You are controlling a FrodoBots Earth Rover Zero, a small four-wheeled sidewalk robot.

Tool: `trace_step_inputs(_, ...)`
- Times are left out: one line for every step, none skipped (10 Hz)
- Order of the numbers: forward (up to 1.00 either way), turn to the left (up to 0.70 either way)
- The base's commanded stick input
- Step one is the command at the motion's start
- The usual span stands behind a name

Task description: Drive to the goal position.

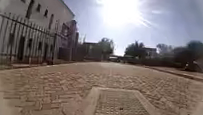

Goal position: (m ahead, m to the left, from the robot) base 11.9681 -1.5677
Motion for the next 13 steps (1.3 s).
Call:
trace_step_inputs(0.58, 0.35)
trace_step_inputs(0.08, 0.44)
trace_step_inputs(0.00, 0.00)
trace_step_inputs(0.00, 0.00)
trace_step_inputs(-1.00, 0.00)
trace_step_inputs(-1.00, 0.00)
trace_step_inputs(-1.00, 0.00)
trace_step_inputs(-1.00, 0.00)
trace_step_inputs(-1.00, 0.00)
trace_step_inputs(-1.00, 0.00)
trace_step_inputs(-1.00, 0.00)
trace_step_inputs(-1.00, 0.00)
trace_step_inputs(-1.00, 0.00)
